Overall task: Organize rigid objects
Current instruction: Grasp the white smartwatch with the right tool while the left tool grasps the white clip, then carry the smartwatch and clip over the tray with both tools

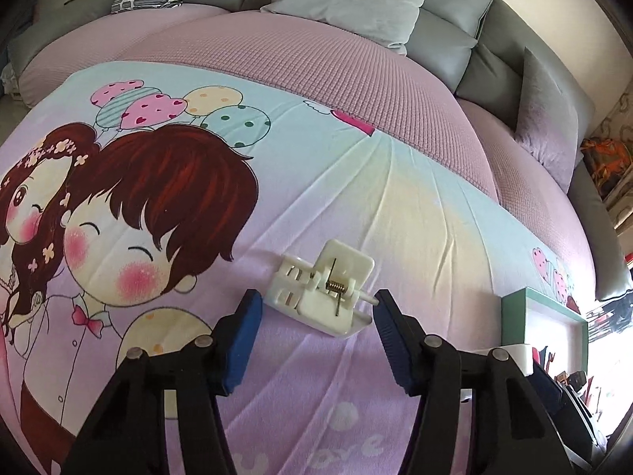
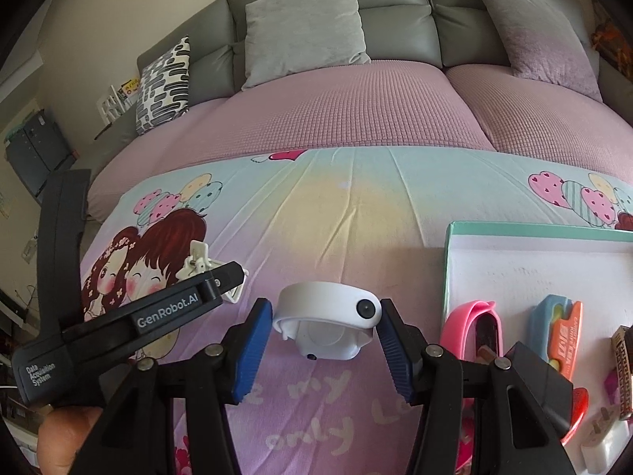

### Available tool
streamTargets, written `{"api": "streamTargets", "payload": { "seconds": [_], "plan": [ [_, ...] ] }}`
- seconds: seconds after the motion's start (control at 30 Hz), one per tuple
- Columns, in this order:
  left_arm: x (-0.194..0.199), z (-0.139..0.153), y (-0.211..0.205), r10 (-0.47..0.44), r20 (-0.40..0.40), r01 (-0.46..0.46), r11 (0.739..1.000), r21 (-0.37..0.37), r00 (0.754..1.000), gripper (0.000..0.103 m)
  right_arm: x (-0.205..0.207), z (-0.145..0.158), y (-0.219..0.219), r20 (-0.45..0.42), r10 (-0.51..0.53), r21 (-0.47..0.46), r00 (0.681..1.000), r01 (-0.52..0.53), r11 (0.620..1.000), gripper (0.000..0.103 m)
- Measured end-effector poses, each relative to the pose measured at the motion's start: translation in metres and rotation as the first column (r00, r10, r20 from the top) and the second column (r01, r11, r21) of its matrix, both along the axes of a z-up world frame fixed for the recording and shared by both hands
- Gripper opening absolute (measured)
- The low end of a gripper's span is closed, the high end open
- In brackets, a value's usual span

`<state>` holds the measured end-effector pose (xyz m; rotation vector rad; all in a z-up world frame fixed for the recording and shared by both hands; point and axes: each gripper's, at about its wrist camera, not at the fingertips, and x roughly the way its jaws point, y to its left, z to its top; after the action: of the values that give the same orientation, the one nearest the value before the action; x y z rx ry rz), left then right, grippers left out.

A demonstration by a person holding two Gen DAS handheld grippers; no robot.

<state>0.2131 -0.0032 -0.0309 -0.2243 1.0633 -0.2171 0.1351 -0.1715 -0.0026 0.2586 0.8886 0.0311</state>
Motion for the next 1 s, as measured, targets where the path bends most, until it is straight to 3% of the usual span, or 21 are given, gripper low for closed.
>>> {"api": "streamTargets", "payload": {
  "seconds": [0.33,0.6,1.0],
  "plan": [
    [-0.044,0.037,0.007,0.030,0.073,-0.028,0.999,-0.027,0.997,0.060,-0.036,0.019,-0.010,0.034,-0.027,-0.022,0.999,0.028,0.999,0.058],
    [-0.078,0.061,0.002,0.052,0.129,-0.046,0.998,-0.048,0.990,0.060,-0.084,0.036,-0.035,0.066,-0.124,-0.037,0.990,0.127,0.991,0.058],
    [-0.106,0.076,-0.044,-0.040,0.194,0.050,0.998,-0.046,0.980,0.060,-0.119,0.043,-0.081,0.121,-0.207,-0.076,0.971,0.216,0.973,0.058]
  ]
}}
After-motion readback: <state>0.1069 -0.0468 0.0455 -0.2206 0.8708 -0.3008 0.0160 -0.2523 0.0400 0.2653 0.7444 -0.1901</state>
